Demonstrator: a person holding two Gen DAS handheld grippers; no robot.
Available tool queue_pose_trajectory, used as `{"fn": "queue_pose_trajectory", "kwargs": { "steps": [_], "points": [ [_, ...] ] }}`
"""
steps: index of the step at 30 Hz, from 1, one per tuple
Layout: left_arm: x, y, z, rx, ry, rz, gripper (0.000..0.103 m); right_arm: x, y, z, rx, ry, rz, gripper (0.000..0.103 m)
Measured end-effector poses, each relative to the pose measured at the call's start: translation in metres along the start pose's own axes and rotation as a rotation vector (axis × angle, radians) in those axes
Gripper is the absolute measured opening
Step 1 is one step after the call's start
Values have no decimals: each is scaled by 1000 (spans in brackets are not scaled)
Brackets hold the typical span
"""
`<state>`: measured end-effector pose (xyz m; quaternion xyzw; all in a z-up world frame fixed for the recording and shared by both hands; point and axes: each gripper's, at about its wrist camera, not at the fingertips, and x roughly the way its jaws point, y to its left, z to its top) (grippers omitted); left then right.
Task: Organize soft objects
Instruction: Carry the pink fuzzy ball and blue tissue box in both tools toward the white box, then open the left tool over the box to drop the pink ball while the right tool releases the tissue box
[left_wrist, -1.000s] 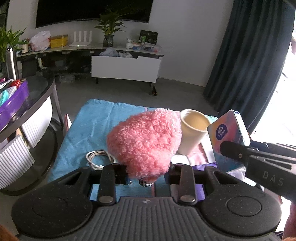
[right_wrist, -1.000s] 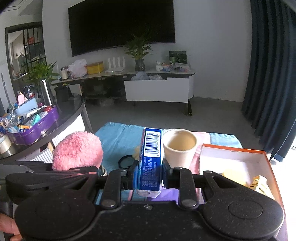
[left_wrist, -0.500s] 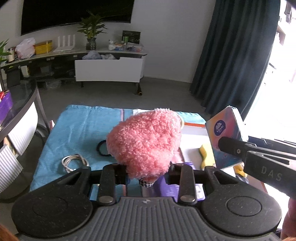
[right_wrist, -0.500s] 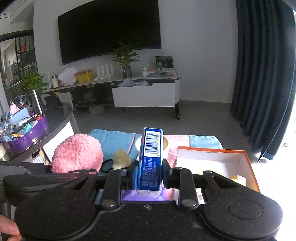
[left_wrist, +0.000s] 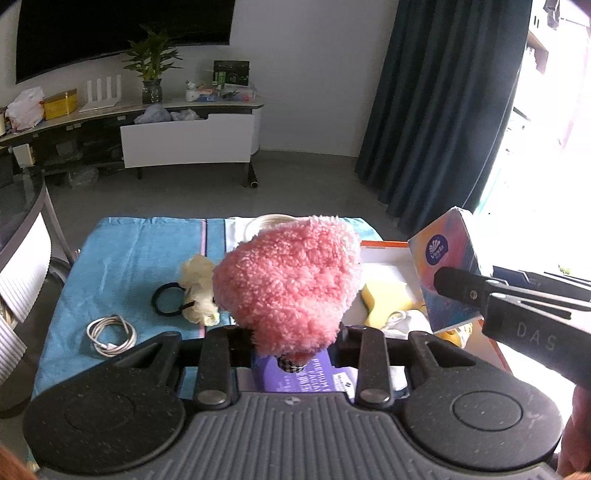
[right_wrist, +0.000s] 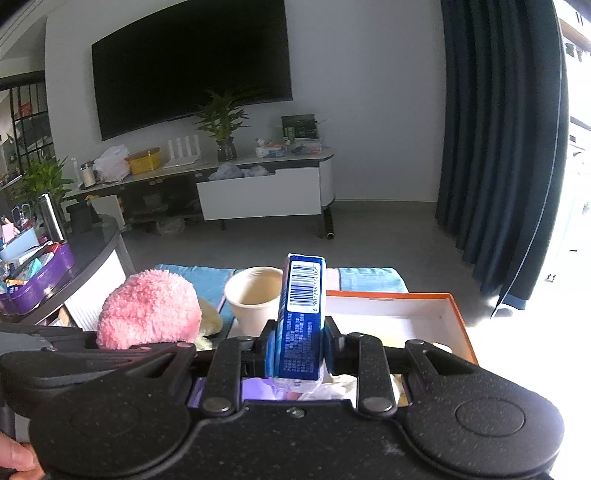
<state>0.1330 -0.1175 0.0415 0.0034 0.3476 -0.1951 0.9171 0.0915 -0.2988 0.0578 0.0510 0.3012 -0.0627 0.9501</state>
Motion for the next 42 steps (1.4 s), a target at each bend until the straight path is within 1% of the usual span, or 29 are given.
{"fn": "queue_pose_trajectory", "kwargs": {
  "steps": [16,26,42],
  "points": [
    [15,-24,2,39,25,-42,34,-2,-34,-5,43,-1,-46,31],
    [28,-44,4,71,48,-77,34,-2,-64,-10,77,5,-83,31],
    [56,-76,2,102,110,-115,34,12,-108,-17,131,38,-136,31]
  ]
}}
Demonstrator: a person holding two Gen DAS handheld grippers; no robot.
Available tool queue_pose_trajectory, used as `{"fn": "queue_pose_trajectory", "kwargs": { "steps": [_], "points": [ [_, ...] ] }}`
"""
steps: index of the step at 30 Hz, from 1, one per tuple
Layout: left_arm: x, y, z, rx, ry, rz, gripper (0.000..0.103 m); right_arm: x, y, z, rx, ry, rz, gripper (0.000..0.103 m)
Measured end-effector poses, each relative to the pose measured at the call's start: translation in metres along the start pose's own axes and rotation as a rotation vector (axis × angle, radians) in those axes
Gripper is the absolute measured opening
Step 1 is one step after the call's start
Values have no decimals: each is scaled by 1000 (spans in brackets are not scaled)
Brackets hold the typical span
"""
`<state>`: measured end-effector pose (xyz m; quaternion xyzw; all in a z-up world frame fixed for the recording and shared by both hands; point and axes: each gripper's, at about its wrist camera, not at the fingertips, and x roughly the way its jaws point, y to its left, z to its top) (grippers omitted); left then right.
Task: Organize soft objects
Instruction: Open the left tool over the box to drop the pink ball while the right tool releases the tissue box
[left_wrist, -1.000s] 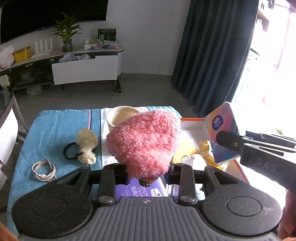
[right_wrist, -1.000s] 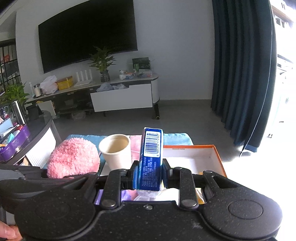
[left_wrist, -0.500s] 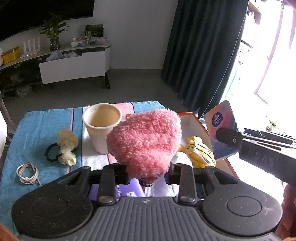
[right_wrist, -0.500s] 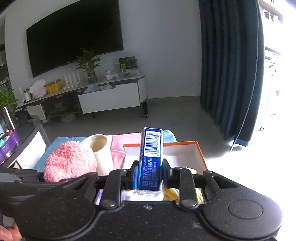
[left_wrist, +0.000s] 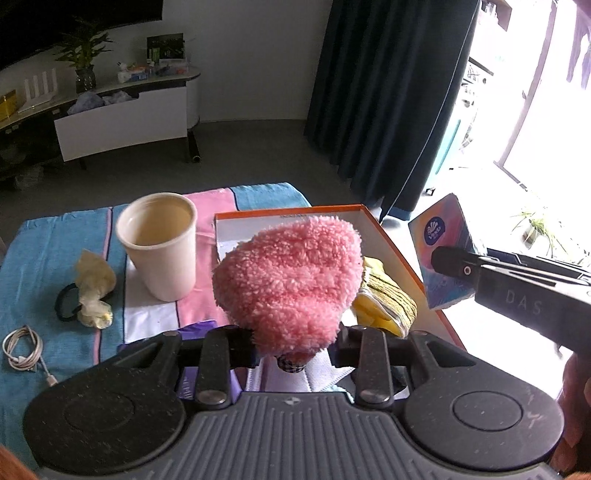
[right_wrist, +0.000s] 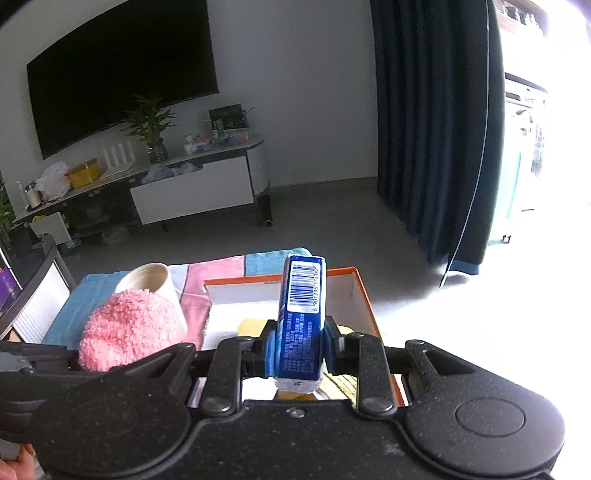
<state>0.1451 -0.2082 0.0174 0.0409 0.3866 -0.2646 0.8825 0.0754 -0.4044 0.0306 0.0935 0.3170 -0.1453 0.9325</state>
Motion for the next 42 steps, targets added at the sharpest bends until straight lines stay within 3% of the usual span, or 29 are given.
{"fn": "queue_pose_trajectory", "kwargs": {
  "steps": [34,37,38,42],
  "points": [
    [63,-43,13,33,94,-51,36,74,-32,16,4,64,-8,32],
    [69,-44,14,21,98,-80,55,77,-35,20,17,43,9,40],
    [70,-46,15,22,99,-92,67,78,-37,22,26,35,20,44],
    [69,-47,14,31,90,-96,70,74,-39,23,37,18,21,45]
  ]
}}
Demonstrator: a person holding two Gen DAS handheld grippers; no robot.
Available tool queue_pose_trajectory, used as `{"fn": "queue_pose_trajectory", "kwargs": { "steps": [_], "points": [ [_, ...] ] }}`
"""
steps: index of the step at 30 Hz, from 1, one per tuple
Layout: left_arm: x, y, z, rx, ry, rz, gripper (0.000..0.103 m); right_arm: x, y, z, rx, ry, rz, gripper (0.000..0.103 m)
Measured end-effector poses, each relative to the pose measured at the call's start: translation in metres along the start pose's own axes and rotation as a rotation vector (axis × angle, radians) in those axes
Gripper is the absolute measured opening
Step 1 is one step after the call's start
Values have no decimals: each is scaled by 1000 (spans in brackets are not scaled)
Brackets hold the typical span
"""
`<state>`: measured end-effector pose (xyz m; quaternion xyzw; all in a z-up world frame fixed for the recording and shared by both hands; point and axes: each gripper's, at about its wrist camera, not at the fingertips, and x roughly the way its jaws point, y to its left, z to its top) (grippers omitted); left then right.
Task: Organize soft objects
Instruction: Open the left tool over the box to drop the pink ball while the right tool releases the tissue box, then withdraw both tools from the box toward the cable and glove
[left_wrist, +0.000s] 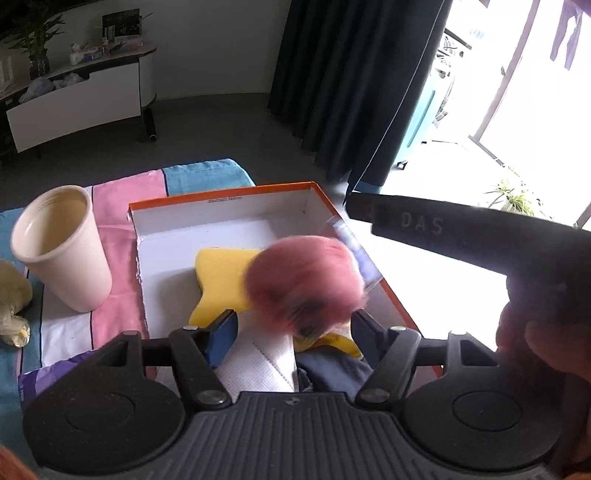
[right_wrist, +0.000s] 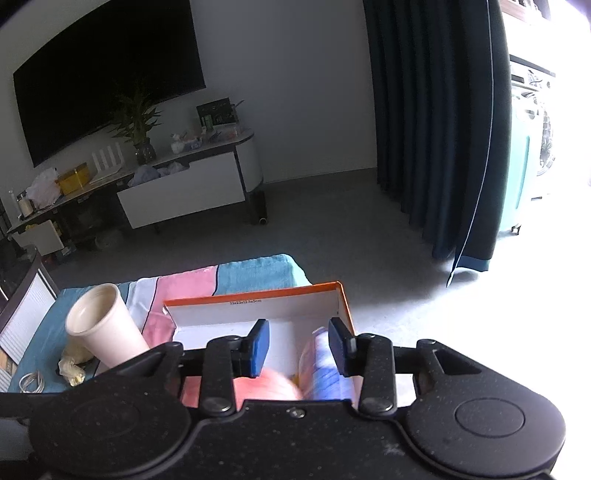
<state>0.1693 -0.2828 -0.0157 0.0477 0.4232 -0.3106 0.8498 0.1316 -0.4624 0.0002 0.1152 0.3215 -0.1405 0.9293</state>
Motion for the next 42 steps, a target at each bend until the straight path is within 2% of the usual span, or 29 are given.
{"fn": "queue_pose_trajectory", "kwargs": {
  "steps": [12,20,42],
  "points": [
    [-31,14,0,-37,-41,64,80,-50,4,-6,-17,-54,-23,44],
    [-61,29,-2,-76,-79,130,85,-74,33,-15,-52,-56,5,44],
    [-122,105,-23,-185,-135,257,87,-70,137,-18,-149,-26,138,44]
  ]
}}
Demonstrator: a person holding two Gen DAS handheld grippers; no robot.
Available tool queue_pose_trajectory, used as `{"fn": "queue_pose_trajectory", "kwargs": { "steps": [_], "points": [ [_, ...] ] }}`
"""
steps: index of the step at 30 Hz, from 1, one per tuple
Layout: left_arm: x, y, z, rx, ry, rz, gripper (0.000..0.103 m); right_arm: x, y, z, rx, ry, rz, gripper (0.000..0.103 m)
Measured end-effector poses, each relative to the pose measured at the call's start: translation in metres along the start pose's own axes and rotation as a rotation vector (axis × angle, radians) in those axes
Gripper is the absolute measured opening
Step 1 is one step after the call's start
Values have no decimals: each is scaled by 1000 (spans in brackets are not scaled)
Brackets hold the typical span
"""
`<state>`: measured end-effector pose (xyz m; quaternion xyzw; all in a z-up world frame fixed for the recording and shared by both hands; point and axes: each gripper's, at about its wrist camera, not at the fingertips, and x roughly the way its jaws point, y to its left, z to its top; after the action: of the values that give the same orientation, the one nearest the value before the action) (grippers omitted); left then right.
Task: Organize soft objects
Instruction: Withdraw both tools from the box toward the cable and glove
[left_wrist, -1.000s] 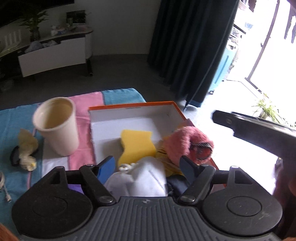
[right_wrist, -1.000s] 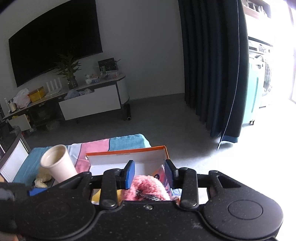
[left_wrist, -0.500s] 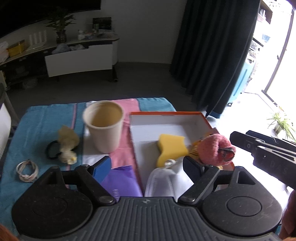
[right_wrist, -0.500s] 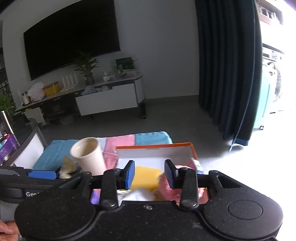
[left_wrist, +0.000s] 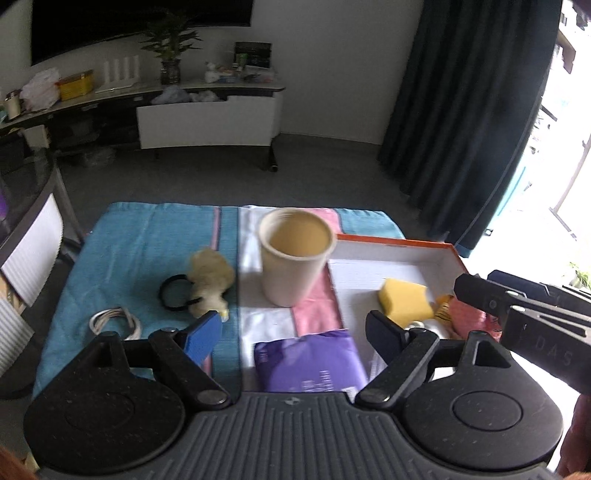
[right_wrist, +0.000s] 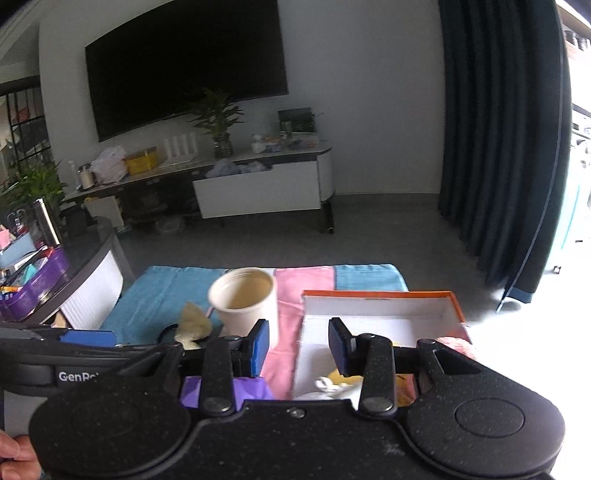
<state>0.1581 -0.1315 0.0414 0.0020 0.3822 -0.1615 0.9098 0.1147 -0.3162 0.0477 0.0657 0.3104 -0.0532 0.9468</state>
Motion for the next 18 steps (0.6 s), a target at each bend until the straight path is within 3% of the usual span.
{"fn": "queue_pose_trajectory", "kwargs": {
  "steps": [18],
  "points": [
    [-11,60,-7,-82,-4,67,87,20,52,0,-54,37,79,45]
  ]
}}
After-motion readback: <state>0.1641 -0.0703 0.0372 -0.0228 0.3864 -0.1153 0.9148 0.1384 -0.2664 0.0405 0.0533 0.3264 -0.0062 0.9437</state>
